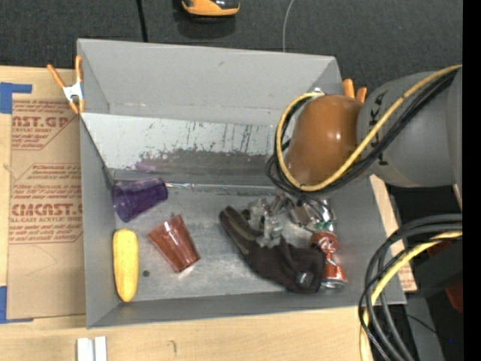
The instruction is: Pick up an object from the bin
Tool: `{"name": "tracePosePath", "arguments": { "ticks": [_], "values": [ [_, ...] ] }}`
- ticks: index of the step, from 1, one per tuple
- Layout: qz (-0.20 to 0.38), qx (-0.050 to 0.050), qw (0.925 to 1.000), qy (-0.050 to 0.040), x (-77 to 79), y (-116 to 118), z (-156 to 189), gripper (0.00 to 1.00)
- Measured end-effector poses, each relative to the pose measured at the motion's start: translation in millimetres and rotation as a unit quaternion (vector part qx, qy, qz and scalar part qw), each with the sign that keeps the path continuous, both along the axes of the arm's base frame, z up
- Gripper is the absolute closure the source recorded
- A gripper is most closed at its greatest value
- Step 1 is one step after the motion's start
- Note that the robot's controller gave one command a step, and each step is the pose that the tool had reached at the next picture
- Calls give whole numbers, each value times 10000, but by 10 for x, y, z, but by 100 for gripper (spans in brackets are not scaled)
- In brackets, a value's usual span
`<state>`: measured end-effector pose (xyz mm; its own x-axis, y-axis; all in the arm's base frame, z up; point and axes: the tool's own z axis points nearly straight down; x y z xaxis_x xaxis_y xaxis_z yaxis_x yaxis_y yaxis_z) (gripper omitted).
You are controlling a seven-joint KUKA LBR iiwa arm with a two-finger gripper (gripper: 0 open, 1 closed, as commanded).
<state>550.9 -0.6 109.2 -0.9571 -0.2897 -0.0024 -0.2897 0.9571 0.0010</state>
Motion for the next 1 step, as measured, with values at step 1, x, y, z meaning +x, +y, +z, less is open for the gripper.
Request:
{"name": "tracePosePath", "arguments": {
  "ticks": [1],
  "values": [
    [83,-7,10000,-24,238,-153,1664,100]
  ]
}}
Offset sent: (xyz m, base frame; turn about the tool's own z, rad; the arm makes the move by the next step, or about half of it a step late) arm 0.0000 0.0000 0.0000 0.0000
